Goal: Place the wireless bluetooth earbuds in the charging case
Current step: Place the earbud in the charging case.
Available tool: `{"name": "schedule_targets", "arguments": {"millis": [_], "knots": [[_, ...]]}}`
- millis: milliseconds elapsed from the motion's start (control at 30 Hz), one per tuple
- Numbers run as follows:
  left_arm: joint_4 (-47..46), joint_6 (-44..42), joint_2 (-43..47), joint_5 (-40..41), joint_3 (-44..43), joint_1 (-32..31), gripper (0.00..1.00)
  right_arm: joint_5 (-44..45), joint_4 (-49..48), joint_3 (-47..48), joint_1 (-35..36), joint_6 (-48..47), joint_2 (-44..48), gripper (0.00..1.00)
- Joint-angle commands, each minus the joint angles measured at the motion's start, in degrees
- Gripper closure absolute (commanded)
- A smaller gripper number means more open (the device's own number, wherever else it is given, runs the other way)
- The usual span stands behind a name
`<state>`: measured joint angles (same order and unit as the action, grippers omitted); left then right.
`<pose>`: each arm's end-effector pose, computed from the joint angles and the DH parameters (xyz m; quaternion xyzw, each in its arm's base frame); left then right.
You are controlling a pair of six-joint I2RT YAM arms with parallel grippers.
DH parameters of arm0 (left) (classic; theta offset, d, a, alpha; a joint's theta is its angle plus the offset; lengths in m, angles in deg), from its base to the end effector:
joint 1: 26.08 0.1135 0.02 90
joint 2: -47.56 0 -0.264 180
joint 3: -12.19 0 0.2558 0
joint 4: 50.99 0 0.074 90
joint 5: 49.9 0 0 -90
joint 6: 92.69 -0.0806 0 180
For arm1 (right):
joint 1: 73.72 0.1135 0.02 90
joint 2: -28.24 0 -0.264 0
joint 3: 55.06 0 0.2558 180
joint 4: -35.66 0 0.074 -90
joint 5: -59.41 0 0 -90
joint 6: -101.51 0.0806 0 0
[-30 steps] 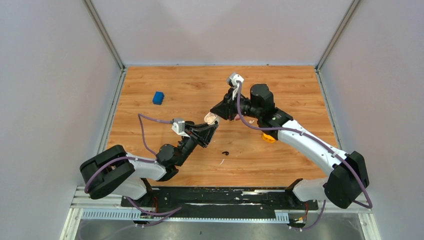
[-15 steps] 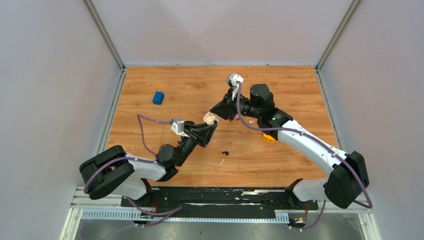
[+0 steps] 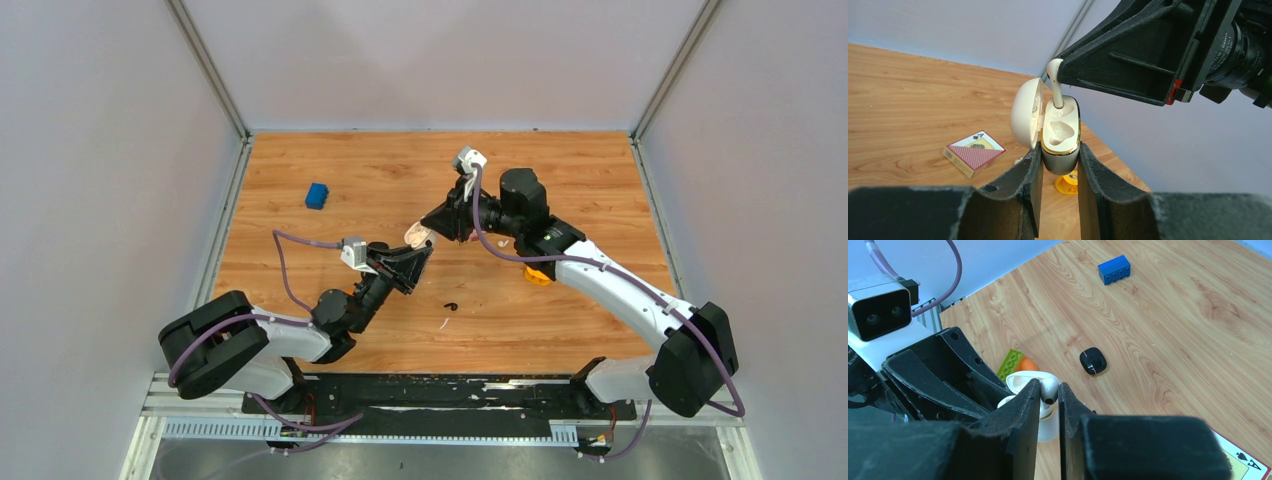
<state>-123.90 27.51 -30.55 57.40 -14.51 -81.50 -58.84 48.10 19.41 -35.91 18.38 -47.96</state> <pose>0.1705 -0.2051 0.2272 0.0002 0.5701 -0.4932 0.6570 0.2557 0.2467 0.3267 -0.3486 0.6974 0.4046 0.4780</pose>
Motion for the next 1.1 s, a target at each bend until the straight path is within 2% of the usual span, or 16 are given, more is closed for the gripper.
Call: {"name": "schedule_targets", "arguments": {"millis": [0,400,500,600,667,800,900,1000,1067], "knots": [[-5.54,-0.79,1.34,1.39,-0.17,-0.22,1.0,-1.14,-1.51,-0.21,0.3,-0.99,0.88,0.89],[-5.5,-2.98,1.06,0.85,-0.39,-0.22,1.0,-1.39,-1.16,-0.95,0.48,-1.64,0.71,0.87],[-5.46,-3.84,0.9,0.29,-0.42,-0.26,1.0,-1.74,-0.68,-0.76,0.55,-1.52,0.62,0.81],[-5.46,-5.54,0.8,0.38,-0.16,-0.22,1.0,-2.29,0.74,0.35,0.52,-1.11,0.77,0.71],[-5.4,-7.3,0.64,-0.03,0.0,-0.22,1.0,-1.84,4.18,1.99,0.5,-0.82,0.88,0.65],[-3.74,-10.49,0.72,-1.81,0.18,-0.19,1.0,-1.85,10.4,6.7,-0.7,-2.19,2.15,0.59],[-0.82,-12.38,1.19,-4.19,0.05,-0.22,1.0,-4.14,14.1,9.5,-3.14,-2.96,3.34,0.55],[1.04,-13.87,1.62,-6.95,0.4,-0.17,1.0,-10.53,15.93,11.48,-5.68,-5.22,3.67,0.53],[2.1,-14.7,2.04,-9.04,0.78,-0.22,1.0,-15.59,21.12,14.16,-6.25,-12.69,2.95,0.53]]}}
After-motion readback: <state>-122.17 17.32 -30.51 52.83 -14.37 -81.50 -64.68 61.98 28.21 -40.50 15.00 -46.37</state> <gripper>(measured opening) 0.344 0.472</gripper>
